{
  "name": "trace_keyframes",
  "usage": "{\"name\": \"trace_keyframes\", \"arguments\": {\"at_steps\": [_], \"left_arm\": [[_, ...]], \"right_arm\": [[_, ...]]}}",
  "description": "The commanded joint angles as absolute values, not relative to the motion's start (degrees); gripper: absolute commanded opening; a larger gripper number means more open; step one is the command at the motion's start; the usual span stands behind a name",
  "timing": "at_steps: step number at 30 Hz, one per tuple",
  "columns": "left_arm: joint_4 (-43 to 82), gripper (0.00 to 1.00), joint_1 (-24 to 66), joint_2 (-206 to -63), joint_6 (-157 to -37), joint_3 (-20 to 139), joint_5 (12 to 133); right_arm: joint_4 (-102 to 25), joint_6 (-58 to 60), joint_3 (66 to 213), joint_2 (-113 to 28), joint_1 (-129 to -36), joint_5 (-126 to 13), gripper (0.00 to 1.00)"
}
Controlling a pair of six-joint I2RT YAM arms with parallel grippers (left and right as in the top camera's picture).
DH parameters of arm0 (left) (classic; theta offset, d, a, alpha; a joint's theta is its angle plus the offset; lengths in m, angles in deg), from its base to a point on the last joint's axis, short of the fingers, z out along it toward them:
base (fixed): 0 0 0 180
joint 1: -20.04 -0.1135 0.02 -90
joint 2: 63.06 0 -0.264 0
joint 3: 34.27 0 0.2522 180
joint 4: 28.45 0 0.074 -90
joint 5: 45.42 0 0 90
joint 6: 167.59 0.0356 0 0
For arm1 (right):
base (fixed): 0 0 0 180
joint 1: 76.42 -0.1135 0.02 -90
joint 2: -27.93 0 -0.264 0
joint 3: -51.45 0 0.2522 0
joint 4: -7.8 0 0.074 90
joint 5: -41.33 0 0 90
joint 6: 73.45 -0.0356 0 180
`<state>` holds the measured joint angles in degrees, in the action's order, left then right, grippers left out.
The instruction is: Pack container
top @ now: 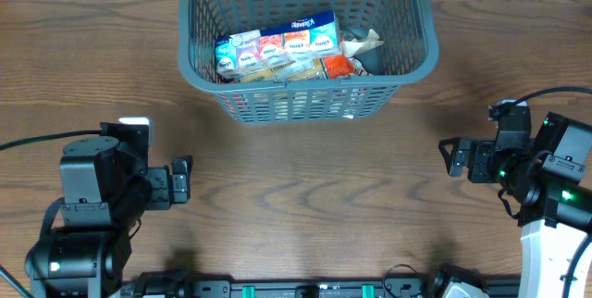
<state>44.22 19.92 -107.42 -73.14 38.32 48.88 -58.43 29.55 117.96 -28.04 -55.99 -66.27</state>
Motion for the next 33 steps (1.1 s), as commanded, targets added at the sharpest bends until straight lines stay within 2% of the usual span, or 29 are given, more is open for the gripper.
{"name": "trace_keyframes", "arguments": {"at_steps": [1,6,11,19,26,33], "left_arm": [[44.35,0.99,19.72,-107.55,-73.84,38.01,48.44],[44.35,0.99,19.72,-107.55,-73.84,38.01,48.44],[44.35,0.99,19.72,-107.55,-73.84,38.01,48.44],[44.35,0.99,19.72,-107.55,-73.84,38.01,48.44],[44.35,0.99,19.72,-107.55,-73.84,38.01,48.44],[44.35,0.99,19.72,-107.55,-73.84,38.01,48.44]], "right_arm": [[-58.26,30.31,117.57,-23.82,-58.55,-66.86,0.99],[-60.92,30.53,117.33,-13.46,-68.45,-66.23,0.99],[-54.96,33.61,112.5,-0.63,-74.81,-61.4,0.99],[-44.93,37.15,94.07,17.01,-75.33,-59.65,0.99],[-32.2,31.65,80.17,23.98,-75.33,-59.74,0.99],[-22.83,31.58,71.43,27.65,-75.66,-60.09,0.99]]}}
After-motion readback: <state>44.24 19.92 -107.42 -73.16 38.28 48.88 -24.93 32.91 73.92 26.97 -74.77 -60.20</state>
